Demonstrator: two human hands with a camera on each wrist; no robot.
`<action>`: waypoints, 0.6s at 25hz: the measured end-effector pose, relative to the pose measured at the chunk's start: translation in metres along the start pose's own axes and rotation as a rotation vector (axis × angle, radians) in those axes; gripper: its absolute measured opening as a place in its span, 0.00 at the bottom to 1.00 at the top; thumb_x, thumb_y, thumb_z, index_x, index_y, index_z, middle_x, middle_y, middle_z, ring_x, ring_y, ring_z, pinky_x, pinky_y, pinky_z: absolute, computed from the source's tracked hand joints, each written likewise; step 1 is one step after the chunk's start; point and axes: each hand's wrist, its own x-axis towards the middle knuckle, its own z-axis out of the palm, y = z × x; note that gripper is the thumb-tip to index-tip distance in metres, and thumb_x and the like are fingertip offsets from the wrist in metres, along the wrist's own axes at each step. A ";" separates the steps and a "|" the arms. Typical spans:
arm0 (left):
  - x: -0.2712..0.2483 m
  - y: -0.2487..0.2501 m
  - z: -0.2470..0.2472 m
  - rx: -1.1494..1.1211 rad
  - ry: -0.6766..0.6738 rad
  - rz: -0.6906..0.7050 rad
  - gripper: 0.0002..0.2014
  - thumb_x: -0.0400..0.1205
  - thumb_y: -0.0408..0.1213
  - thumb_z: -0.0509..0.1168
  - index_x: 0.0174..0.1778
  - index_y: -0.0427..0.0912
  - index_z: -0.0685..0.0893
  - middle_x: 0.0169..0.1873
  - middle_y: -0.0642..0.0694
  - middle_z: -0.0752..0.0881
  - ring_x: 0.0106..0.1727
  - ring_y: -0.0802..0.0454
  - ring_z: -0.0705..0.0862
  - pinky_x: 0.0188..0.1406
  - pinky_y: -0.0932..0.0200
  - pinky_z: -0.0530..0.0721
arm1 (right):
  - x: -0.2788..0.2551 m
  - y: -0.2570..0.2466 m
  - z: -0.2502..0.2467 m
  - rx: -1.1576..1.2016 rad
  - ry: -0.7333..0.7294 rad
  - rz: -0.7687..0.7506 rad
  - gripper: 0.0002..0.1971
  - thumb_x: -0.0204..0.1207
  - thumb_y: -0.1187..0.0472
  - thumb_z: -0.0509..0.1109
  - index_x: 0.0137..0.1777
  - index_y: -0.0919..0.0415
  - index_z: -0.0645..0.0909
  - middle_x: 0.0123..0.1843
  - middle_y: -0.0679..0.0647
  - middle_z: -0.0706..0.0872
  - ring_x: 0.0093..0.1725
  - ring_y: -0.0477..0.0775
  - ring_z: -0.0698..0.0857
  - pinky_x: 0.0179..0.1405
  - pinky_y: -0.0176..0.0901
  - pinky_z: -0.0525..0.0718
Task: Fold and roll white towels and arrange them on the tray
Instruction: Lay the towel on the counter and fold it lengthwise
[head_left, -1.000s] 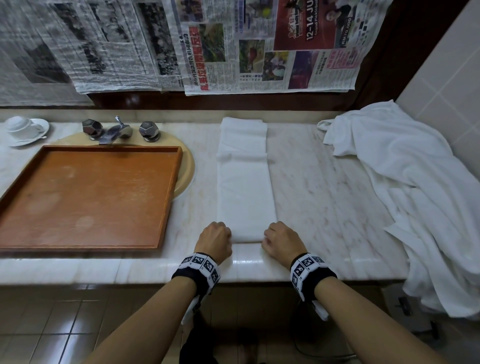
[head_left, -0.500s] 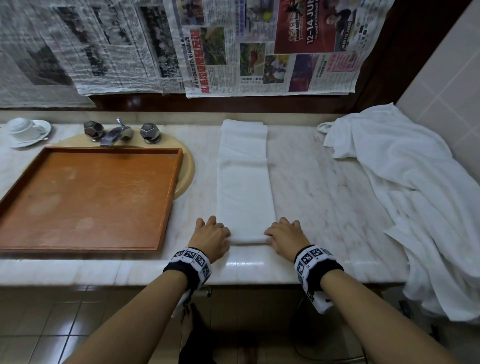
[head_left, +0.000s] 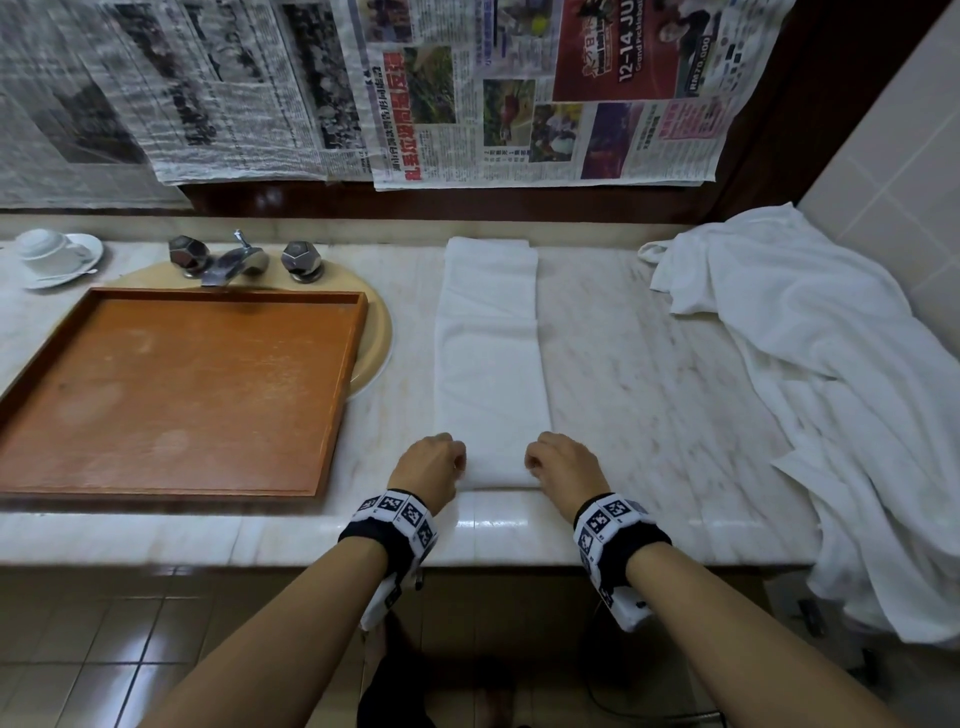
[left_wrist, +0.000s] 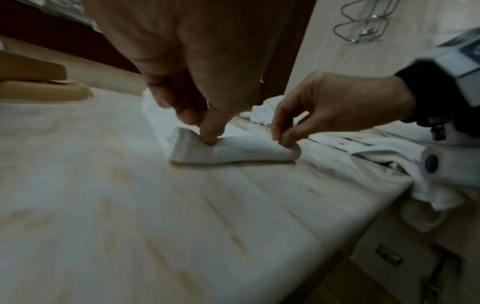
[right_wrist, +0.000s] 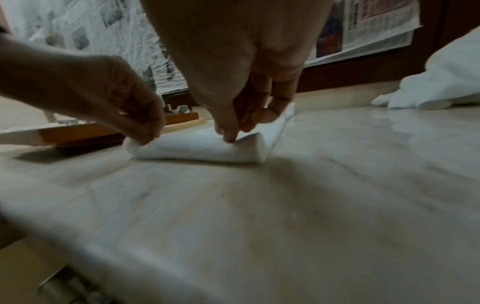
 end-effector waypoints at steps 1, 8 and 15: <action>-0.001 0.002 0.003 -0.022 0.002 0.008 0.09 0.80 0.28 0.62 0.48 0.41 0.87 0.48 0.46 0.84 0.46 0.44 0.84 0.46 0.55 0.82 | -0.005 -0.004 0.004 -0.003 0.013 -0.045 0.12 0.59 0.76 0.80 0.32 0.60 0.83 0.34 0.52 0.81 0.33 0.54 0.81 0.24 0.41 0.75; -0.006 0.004 0.008 0.014 -0.020 0.045 0.17 0.78 0.48 0.70 0.56 0.40 0.83 0.52 0.45 0.82 0.57 0.47 0.78 0.54 0.56 0.77 | -0.015 -0.009 0.011 -0.041 -0.005 -0.149 0.17 0.49 0.67 0.87 0.35 0.59 0.83 0.36 0.51 0.83 0.37 0.52 0.84 0.23 0.37 0.80; -0.002 0.000 0.006 0.236 -0.049 0.144 0.12 0.87 0.42 0.58 0.59 0.40 0.80 0.57 0.43 0.83 0.60 0.44 0.76 0.59 0.55 0.73 | -0.005 -0.003 -0.007 -0.209 -0.172 -0.095 0.14 0.76 0.65 0.69 0.60 0.53 0.83 0.56 0.48 0.85 0.60 0.55 0.77 0.54 0.53 0.72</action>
